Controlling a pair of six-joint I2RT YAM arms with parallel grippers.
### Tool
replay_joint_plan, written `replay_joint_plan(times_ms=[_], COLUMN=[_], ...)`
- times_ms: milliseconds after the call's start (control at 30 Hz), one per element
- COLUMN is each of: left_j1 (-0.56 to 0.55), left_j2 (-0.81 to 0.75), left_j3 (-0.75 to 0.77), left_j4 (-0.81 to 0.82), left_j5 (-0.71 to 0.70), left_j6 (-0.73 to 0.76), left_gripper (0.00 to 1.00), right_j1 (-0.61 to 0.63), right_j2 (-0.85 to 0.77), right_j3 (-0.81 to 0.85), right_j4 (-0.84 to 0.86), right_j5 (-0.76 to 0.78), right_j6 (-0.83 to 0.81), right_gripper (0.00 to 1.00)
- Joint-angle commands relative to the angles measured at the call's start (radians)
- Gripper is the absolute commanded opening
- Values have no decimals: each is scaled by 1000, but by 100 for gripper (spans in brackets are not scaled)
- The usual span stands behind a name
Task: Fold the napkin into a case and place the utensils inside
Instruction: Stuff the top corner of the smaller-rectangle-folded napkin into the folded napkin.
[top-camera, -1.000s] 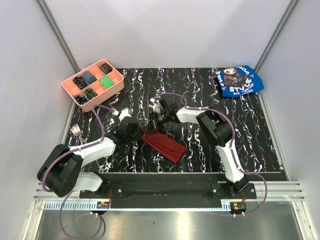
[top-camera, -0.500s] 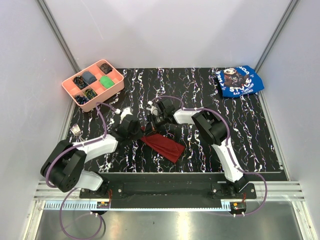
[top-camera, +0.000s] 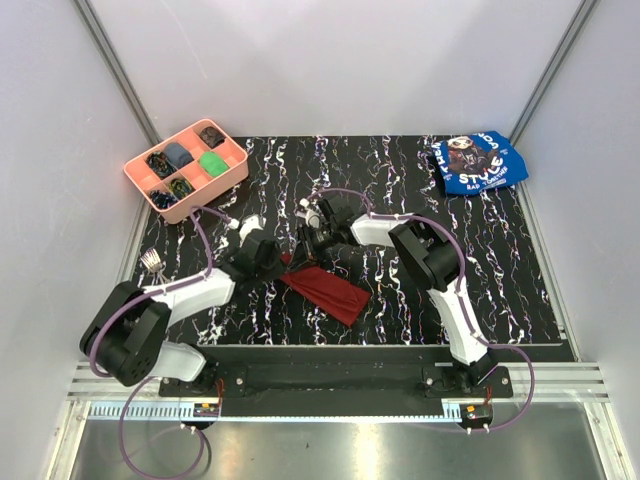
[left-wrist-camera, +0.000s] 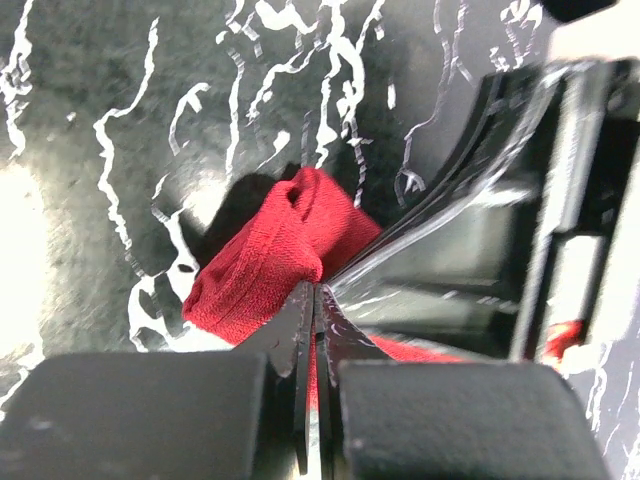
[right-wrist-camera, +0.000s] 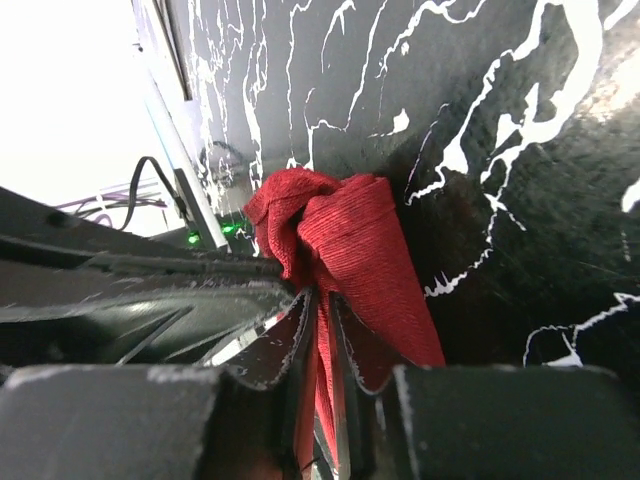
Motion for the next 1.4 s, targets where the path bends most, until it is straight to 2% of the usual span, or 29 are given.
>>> replay_joint_plan(times_ms=[0,300,567,700,833,1000,1100,1133,1167,1333,1367], left_j1=[6,6,9,19,27,35,35,35,35,35,35], left_j2=[-69,-114,-97,-8,33,34,0,-8,-17,-39,-42], left_j3=[-58,-96,-113,-52,-18,-21,-21,-16,2,80,103], left_j4=[40,144,227,158,51,23,15,5,1,-100,-117], left_j5=[-27,17,42,46,7,-6,-13,-18,-23,-6,0], left_j6=[-5,0,21,20,6,6,24,32,53,112,115], left_gripper=[0,0,0,0,0,0,12,19,23,42,50], right_j1=[0,24,44,41,-15,-55,-63,-66,-71,-107,-107], right_j2=[-59,4,76,106,28,-78,-146,-157,-167,-256,-266], right_j3=[7,19,31,69,4,-52,-69,-72,-79,-122,-121], right_j4=[30,183,184,89,108,95,61,55,-4,-79,-133], right_j5=[-48,-97,-121,-141,-115,-108,-88,-76,-63,3,35], right_j6=[29,143,151,76,81,76,53,44,18,-51,-94], right_gripper=[18,18,17,18,19,27,31,32,33,36,36])
